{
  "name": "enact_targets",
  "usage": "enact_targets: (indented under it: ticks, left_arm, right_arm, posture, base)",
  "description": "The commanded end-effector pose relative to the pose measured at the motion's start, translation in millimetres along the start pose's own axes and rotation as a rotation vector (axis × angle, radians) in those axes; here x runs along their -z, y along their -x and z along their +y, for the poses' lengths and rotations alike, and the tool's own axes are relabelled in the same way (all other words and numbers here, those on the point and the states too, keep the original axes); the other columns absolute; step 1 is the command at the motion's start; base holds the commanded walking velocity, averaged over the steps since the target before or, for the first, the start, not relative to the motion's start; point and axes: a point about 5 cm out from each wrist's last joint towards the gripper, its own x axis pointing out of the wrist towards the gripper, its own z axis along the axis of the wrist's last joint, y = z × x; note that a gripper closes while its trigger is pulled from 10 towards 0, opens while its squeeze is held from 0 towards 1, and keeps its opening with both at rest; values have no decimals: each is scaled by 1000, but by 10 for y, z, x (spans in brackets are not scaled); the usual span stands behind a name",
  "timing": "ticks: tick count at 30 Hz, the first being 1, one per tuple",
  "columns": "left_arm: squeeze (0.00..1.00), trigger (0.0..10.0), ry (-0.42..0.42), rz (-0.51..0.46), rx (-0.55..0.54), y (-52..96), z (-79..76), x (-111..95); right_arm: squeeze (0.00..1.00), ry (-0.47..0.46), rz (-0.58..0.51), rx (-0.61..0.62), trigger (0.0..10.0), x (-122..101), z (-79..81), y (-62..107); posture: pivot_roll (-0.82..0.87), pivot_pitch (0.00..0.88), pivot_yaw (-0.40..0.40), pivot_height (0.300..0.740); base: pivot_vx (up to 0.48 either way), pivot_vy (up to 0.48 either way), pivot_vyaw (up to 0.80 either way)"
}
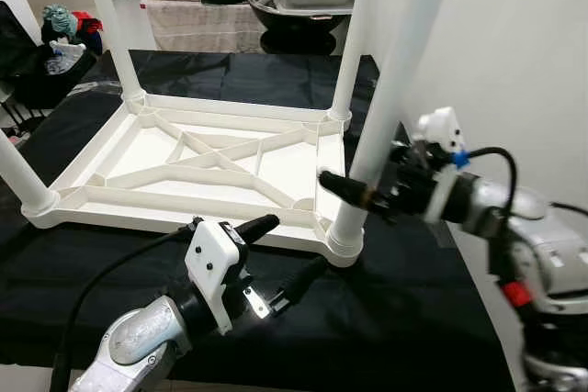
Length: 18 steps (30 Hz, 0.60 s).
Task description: Building children table
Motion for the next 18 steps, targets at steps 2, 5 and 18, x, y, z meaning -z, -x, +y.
enact_targets:
  ticks: [2, 5, 18]
  left_arm:
    - [0, 10000, 6, 16, 10, 6, -17, 24]
    - [0, 10000, 4, 14, 11, 1, -11, 15]
    - [0, 10000, -3, 9, 7, -3, -2, 4]
  right_arm:
    - [1000, 13, 15, -96, 10000, 18, 5, -34]
    - [745, 31, -13, -117, 10000, -74, -75, -67]
    - [0, -10, -41, -255, 0, -103, -76, 47]
  posture:
    - [-57, 78, -67, 740]
    - [-54, 77, -67, 740]
    - [-57, 68, -75, 740]
  base:
    - [0, 0, 0]
    - [0, 0, 0]
    - [0, 0, 0]
